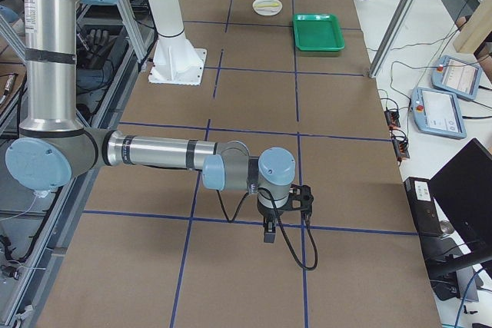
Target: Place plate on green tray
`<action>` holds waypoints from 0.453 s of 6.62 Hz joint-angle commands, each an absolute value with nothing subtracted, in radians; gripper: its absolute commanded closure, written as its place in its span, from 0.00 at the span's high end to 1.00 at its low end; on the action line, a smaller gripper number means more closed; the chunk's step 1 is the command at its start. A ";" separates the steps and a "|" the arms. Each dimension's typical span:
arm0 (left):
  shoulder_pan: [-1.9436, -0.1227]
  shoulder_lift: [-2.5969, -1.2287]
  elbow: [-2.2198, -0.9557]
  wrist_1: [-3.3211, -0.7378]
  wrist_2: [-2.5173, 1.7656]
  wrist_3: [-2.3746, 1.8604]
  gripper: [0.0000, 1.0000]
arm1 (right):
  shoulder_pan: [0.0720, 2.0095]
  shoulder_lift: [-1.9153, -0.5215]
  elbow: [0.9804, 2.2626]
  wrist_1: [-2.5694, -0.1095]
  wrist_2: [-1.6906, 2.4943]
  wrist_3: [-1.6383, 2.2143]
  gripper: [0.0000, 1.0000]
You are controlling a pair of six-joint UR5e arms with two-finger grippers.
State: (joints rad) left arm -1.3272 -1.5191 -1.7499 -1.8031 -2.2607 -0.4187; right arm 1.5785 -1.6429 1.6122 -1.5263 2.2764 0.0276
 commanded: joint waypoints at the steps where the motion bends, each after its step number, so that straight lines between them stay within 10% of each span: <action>1: -1.211 -1.490 -1.696 -2.001 -2.232 -0.609 1.00 | 1.578 -1.643 1.612 -1.526 2.276 0.029 1.00; 3: -1.137 -1.459 -1.588 -2.215 -2.230 -0.725 1.00 | 1.578 -1.643 1.612 -1.526 2.276 0.028 1.00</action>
State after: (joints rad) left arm -1.1750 -1.4779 -1.6433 -2.1027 -2.2321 -0.6683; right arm 1.5785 -1.6429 1.6122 -1.5263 2.2764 0.0279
